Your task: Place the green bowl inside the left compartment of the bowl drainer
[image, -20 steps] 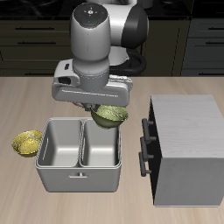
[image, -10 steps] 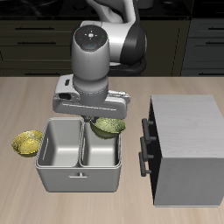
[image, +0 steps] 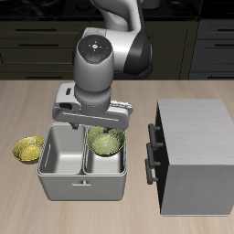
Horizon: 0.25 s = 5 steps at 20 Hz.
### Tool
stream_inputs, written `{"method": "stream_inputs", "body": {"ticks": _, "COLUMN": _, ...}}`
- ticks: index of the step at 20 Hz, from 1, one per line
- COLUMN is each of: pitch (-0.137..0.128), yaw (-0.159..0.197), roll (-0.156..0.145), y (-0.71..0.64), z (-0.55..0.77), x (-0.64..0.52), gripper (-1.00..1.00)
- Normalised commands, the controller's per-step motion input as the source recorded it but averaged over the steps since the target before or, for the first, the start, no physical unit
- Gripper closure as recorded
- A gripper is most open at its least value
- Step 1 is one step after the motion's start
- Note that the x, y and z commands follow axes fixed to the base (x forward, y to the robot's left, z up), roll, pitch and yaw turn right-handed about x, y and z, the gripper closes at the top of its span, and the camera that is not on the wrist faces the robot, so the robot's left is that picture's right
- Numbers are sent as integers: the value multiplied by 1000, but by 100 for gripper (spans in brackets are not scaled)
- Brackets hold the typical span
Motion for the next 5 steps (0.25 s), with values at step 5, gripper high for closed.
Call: {"method": "stream_inputs", "body": {"ticks": 5, "pitch": -8, "yaw": 14, "roll": -1, "y": -6, "z": 71, "x": -39, "gripper": -100}}
